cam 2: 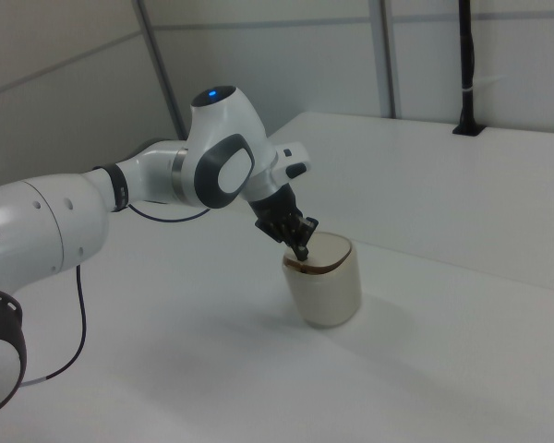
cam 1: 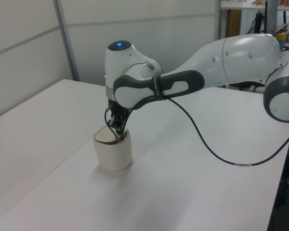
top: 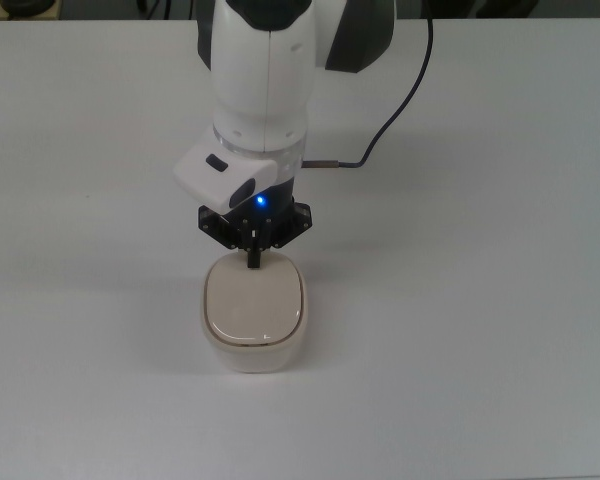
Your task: Close the trash can
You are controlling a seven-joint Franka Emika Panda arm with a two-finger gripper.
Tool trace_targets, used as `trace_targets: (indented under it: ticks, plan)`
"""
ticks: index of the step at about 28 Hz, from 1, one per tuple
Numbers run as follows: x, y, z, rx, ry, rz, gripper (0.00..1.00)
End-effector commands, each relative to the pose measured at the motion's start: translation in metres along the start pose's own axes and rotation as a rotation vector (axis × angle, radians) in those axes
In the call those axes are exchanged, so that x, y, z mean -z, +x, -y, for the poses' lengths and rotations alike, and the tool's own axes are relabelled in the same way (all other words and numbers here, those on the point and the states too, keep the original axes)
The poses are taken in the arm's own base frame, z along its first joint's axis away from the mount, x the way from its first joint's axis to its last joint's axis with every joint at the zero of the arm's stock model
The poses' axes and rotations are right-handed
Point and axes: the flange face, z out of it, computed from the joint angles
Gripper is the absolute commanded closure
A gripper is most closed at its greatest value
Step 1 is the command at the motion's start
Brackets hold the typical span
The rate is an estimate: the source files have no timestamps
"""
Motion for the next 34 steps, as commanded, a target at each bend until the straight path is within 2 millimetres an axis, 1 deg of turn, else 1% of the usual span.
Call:
trace_targets:
  ticks: [1, 2, 6, 8, 11, 13, 15, 16, 17, 20, 21, 23, 25, 27, 28, 29, 30, 31, 34]
  plan:
    - [-0.016, -0.006, 0.008, 0.033, 0.018, 0.043, 1.00]
    - [-0.023, -0.007, 0.009, 0.034, 0.017, 0.054, 1.00]
    - [-0.029, -0.008, 0.010, 0.038, 0.016, 0.060, 1.00]
    - [-0.037, -0.008, 0.010, 0.039, 0.013, 0.069, 1.00]
    - [-0.036, -0.008, 0.010, 0.035, 0.014, 0.067, 1.00]
    - [-0.032, -0.006, 0.010, 0.031, 0.018, 0.060, 1.00]
    - [-0.025, -0.005, 0.009, 0.025, 0.020, 0.049, 1.00]
    - [-0.015, -0.004, 0.006, 0.018, 0.022, 0.034, 1.00]
    - [-0.010, -0.004, 0.006, 0.017, 0.022, 0.030, 1.00]
    - [0.009, -0.004, -0.003, 0.004, 0.023, 0.006, 0.96]
    - [0.023, -0.004, -0.007, -0.003, 0.022, -0.010, 0.95]
    - [0.035, -0.006, -0.012, -0.008, 0.021, -0.008, 0.89]
    - [0.044, -0.010, -0.017, -0.014, 0.021, 0.009, 0.86]
    - [0.060, -0.016, -0.025, -0.022, 0.022, 0.033, 0.76]
    - [0.067, -0.019, -0.026, -0.023, 0.023, 0.039, 0.65]
    - [0.073, -0.021, -0.028, -0.023, 0.024, 0.045, 0.48]
    - [0.079, -0.024, -0.030, -0.025, 0.024, 0.055, 0.27]
    - [0.091, -0.031, -0.037, -0.030, 0.024, 0.080, 0.00]
    - [0.112, -0.042, -0.049, -0.043, 0.026, 0.105, 0.00]
